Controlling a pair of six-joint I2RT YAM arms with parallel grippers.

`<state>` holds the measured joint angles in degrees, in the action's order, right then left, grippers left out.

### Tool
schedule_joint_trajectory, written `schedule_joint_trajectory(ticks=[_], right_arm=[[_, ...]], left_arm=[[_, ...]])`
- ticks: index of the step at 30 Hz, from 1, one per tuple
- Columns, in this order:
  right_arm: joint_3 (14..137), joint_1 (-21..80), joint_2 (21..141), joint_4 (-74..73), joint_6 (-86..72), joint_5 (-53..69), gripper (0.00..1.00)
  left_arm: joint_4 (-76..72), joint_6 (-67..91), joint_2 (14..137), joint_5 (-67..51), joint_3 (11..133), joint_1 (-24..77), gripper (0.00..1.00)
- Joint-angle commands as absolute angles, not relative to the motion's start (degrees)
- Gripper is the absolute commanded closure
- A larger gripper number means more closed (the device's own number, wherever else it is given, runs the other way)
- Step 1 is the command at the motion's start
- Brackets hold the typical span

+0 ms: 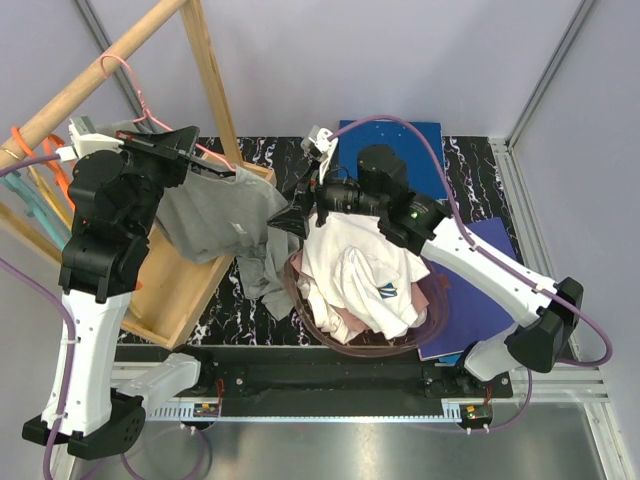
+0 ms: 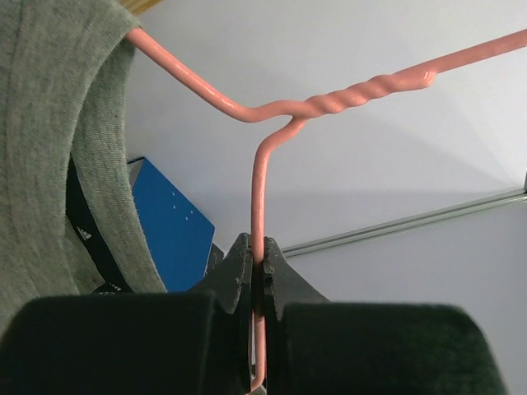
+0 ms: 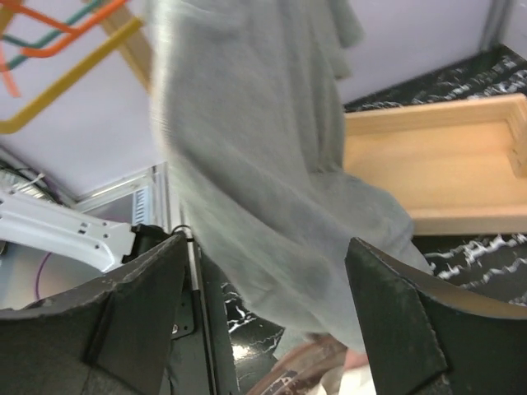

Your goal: Remove the t-shirt from the hanger

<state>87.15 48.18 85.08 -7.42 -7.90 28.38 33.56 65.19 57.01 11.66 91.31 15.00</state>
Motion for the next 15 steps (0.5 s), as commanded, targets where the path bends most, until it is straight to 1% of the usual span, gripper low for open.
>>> schedule_joint_trajectory(ticks=[1, 2, 4, 5, 7, 8, 10, 12, 15], right_arm=[[84.8, 50.7, 84.6, 1.8, -10.0, 31.6, 0.2], [83.9, 50.9, 84.2, 3.5, -10.6, 31.5, 0.26], [81.4, 51.3, 83.5, 6.0, -11.7, 31.6, 0.31], [79.2, 51.4, 82.6, 7.2, -12.0, 31.6, 0.42], [77.3, 51.4, 81.1, 10.1, -13.3, 30.4, 0.55], [76.3, 51.4, 80.9, 10.3, -13.4, 29.7, 0.71], [75.9, 51.4, 79.9, 9.8, -14.0, 28.0, 0.83], [75.1, 51.5, 79.1, 9.4, -14.2, 25.6, 1.0], [73.7, 51.4, 76.8, 7.4, -15.1, 22.1, 1.0]], left_arm=[[29.4, 66.0, 55.4, 8.9, 92.2, 14.8, 1.0], [29.4, 65.9, 55.4, 9.1, 92.3, 14.8, 1.0], [29.4, 65.9, 55.2, 9.3, 92.5, 14.9, 1.0], [29.4, 65.8, 55.3, 9.3, 92.6, 14.8, 1.0], [29.4, 65.8, 55.4, 9.1, 92.5, 14.8, 1.0], [29.4, 66.0, 55.2, 9.1, 92.2, 14.8, 1.0], [29.4, 66.5, 55.0, 9.2, 91.8, 14.8, 1.0], [28.7, 67.0, 54.6, 9.1, 90.7, 14.8, 1.0], [28.2, 67.7, 54.4, 9.1, 90.4, 14.8, 1.0]])
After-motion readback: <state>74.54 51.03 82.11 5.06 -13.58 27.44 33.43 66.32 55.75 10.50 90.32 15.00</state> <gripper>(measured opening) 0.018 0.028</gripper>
